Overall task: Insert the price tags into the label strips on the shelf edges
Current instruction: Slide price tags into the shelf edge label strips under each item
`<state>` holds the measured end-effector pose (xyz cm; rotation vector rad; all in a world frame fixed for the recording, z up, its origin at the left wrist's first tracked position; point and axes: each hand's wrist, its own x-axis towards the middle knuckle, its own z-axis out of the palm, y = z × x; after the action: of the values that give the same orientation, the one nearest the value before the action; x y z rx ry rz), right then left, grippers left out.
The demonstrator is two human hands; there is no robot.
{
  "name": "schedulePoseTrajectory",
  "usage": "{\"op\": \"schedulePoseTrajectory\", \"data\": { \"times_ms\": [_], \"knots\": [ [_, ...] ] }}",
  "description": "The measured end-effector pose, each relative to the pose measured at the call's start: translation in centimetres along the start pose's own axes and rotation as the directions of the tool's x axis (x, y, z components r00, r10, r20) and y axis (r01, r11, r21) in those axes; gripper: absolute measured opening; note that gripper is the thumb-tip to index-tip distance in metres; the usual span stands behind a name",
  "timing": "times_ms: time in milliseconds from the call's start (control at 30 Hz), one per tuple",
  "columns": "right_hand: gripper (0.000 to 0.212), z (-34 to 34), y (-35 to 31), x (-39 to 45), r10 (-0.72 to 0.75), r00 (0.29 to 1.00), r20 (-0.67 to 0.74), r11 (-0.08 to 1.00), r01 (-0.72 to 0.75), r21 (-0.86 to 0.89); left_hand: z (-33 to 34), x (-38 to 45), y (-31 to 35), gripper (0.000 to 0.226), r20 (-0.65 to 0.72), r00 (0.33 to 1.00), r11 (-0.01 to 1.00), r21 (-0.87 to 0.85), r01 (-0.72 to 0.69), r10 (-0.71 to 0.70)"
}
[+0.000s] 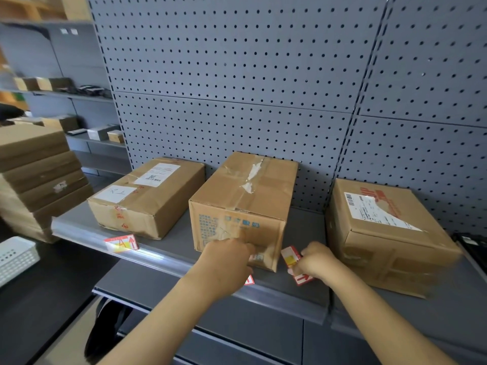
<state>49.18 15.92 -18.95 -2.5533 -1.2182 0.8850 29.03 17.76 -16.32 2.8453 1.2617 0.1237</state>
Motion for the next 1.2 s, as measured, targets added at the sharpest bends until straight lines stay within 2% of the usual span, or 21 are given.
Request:
{"op": "schedulePoseTrajectory", "data": {
  "times_ms": [100,267,367,467,567,700,833,1067,1200],
  "knots": [
    [0.040,0.3,0.4,0.2,-0.057,0.997,-0.043,0.998,0.059,0.032,-0.1,0.0,0.0,0.030,0.012,1.000,1.000,0.006,-0.003,0.003],
    [0.014,0.5,0.5,-1.1,-0.161,0.955,-0.248,0.987,0.159,-0.027,-0.4,0.2,0.5,0.027,0.023,0.999,0.999,0.008,-0.034,0.034],
    [0.012,-0.5,0.3,-2.9,-0.204,0.921,-0.331,0.974,0.227,0.030,-0.8,0.4,1.1,0.027,-0.012,0.997,0.997,0.030,-0.075,0.075],
    [0.016,-1.8,0.8,-5.2,-0.272,0.891,-0.365,0.957,0.290,-0.006,-1.3,1.2,2.3,0.024,-0.046,0.986,0.984,0.090,-0.156,0.161],
    [0.016,-3.0,2.4,-7.3,-0.296,0.876,-0.381,0.946,0.324,0.010,-2.1,2.4,4.3,0.028,-0.034,0.974,0.974,0.050,-0.220,0.222],
    [0.010,-4.8,6.1,-10.0,-0.256,0.840,-0.478,0.945,0.322,0.062,-2.9,3.7,8.4,0.031,-0.041,0.943,0.944,0.005,-0.330,0.329],
    [0.008,-6.5,11.6,-12.4,-0.150,0.805,-0.575,0.952,0.274,0.134,-2.9,4.2,14.6,0.027,-0.080,0.890,0.894,0.067,-0.444,0.448],
    [0.015,-9.4,25.0,-18.4,0.043,0.741,-0.670,0.949,0.178,0.259,-2.2,4.5,27.9,0.014,-0.009,0.785,0.782,0.103,-0.615,0.619],
    [0.023,-11.1,33.7,-22.7,0.135,0.705,-0.697,0.946,0.118,0.303,-1.6,3.2,37.6,0.022,0.021,0.746,0.742,0.094,-0.664,0.666]
  ]
}}
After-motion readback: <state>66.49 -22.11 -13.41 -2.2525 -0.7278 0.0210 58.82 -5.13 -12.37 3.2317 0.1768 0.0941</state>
